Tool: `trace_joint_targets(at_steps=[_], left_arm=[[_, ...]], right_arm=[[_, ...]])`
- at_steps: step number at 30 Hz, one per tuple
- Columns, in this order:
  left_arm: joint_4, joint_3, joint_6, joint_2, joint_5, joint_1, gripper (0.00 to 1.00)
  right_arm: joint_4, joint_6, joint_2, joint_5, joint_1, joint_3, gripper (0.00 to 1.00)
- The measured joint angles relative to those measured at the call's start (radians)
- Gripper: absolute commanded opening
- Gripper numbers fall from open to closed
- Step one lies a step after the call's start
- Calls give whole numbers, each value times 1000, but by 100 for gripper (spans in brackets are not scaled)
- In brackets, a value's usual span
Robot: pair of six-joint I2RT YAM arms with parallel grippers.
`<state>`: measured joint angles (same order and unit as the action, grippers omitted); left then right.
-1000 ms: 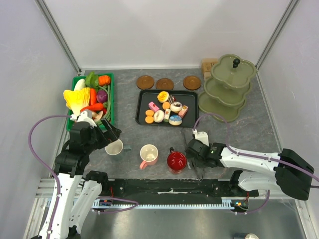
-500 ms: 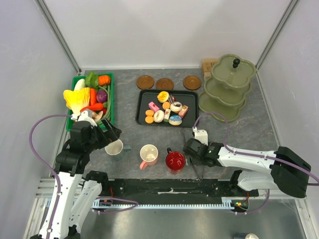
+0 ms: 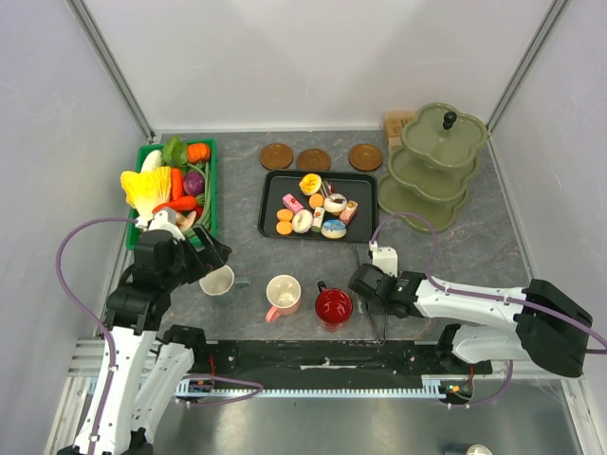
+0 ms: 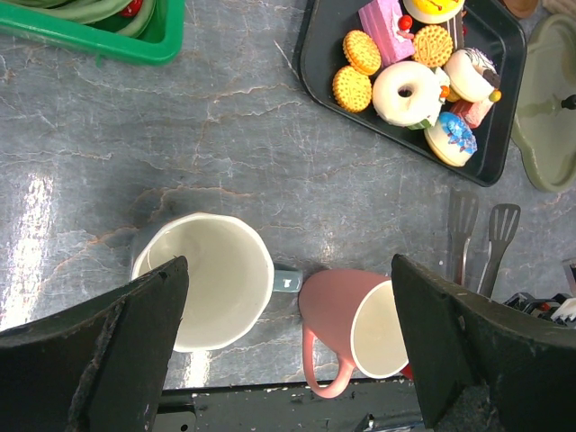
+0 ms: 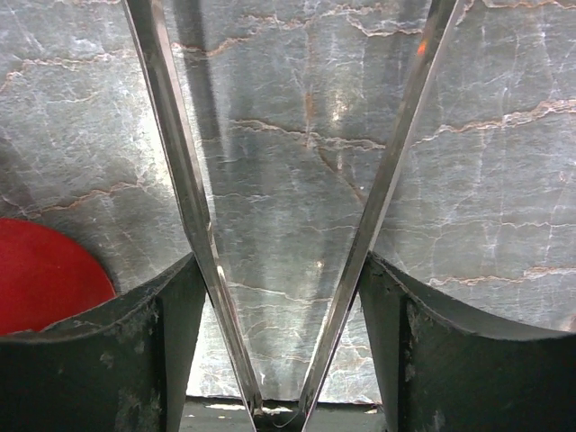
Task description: Serve the afternoon tea
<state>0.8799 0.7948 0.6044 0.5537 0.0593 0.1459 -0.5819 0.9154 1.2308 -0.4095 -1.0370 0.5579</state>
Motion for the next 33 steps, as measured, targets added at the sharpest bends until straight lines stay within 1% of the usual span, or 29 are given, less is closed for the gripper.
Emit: trace_joint_targets(at_steps=[5,14,17,19,22,27,33], left_arm=[[0,0,0,3,0,0,99],[0,0,0,3,0,0,99],[0,0,0,3,0,0,99],[0,0,0,3,0,0,100],[0,0,0,3,0,0,99],[0,0,0,3,0,0,99],[0,0,0,3,0,0,99]], right_arm=[[-1,5,-2,-9,0,-1,70],[10,3,16,-45,14,8,61],[-21,-11,5,-64,19,16,60],[-53,-24,-21,-71,21,30,57],[-110,-55,-99,-92,22,87,57],[-157,-98,-195,-132,34,203,58],[-206,-141,-210,-149,41,290,59]])
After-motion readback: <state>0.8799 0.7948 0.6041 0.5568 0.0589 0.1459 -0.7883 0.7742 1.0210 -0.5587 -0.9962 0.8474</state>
